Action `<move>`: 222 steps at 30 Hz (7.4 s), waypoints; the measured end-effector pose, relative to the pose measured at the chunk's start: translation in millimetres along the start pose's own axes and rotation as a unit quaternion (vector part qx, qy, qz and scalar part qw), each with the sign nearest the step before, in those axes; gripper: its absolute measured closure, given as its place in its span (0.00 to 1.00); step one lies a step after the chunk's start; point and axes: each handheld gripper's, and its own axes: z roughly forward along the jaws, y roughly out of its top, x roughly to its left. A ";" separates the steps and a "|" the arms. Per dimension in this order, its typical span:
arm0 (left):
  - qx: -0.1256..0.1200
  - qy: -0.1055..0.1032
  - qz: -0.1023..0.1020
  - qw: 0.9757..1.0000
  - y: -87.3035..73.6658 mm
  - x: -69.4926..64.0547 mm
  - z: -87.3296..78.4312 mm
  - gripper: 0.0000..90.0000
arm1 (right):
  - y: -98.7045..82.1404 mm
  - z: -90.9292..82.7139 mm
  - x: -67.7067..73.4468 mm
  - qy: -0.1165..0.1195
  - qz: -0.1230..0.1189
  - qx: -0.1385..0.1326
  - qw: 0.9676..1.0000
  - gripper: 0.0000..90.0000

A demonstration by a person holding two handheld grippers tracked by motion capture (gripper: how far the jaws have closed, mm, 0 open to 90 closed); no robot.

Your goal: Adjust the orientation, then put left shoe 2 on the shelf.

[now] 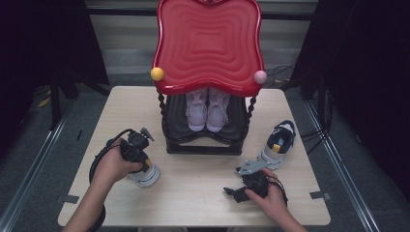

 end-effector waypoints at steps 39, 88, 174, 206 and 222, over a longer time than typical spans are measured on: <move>0.087 -0.054 0.034 0.994 -5.6 -2.1 19.9 0.78 | 0.4 0.2 -0.5 0.002 -0.001 0.001 1.000 0.14; 0.096 -0.070 0.113 0.987 -8.3 -26.4 11.1 0.81 | 0.4 0.2 -0.5 0.002 -0.001 0.001 1.000 0.14; 0.102 -0.097 0.156 0.978 -14.5 -34.6 -7.6 0.80 | 0.4 0.3 -0.6 0.002 -0.002 0.000 1.000 0.14; 0.090 -0.095 0.202 0.971 9.0 -47.1 -85.1 0.80 | 0.5 0.1 -0.6 0.002 -0.002 0.001 1.000 0.14; 0.079 -0.088 0.206 0.971 24.6 -49.5 -125.7 0.80 | 0.5 0.1 -0.6 0.002 -0.002 0.001 1.000 0.14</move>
